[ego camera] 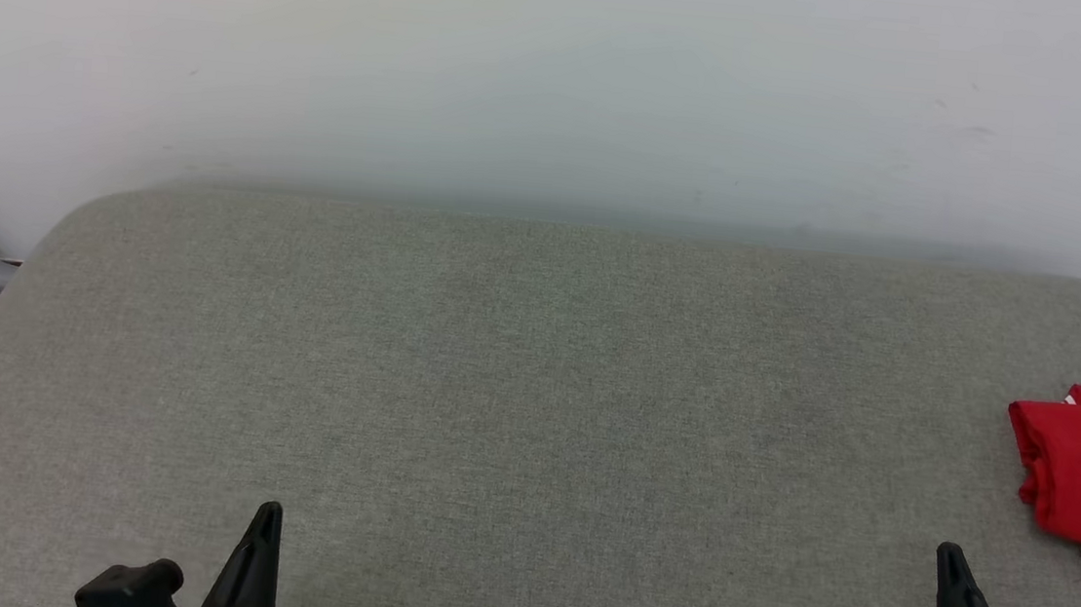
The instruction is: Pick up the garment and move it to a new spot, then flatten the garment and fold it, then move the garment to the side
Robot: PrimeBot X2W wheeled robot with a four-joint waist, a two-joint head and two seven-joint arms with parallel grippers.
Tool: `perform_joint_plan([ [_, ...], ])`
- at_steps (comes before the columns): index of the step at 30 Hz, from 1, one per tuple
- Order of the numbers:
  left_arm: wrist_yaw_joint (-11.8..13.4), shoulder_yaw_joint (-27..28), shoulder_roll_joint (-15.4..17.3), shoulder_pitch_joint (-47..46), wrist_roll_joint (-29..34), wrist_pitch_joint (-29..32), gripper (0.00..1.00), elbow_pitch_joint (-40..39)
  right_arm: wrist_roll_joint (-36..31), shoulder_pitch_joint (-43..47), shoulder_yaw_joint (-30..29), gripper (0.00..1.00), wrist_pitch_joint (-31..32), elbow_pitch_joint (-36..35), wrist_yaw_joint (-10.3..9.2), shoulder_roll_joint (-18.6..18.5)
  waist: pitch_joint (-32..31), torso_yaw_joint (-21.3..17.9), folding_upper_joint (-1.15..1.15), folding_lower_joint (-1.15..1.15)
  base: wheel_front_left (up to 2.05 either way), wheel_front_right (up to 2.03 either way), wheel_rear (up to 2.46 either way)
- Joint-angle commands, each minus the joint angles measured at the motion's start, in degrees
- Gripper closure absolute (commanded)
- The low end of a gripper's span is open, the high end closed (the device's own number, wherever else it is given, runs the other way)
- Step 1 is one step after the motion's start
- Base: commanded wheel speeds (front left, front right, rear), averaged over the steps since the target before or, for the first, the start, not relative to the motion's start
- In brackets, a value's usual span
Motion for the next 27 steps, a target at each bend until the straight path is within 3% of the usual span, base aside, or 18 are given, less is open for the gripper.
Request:
perform_joint_plan([
  [1, -0.1, 0.5, 0.0, -1.9, -3.4, 0.7, 1.00, -0.5, 3.3, -2.0, -0.2, 1.00, 0.7, -0.4, -0.01, 0.0, 0.1, -0.1, 0.00, 0.00, 0.00, 0.00, 0.00],
  [27, -0.4, 2.4, 0.0, -6.1, -26.3, 6.2, 1.00, 1.8, 25.0, -6.2, -0.7, 1.00, 6.3, 1.8, -0.02, 0.0, 0.8, -0.6, 0.00, 0.00, 0.00, 0.00, 0.00],
])
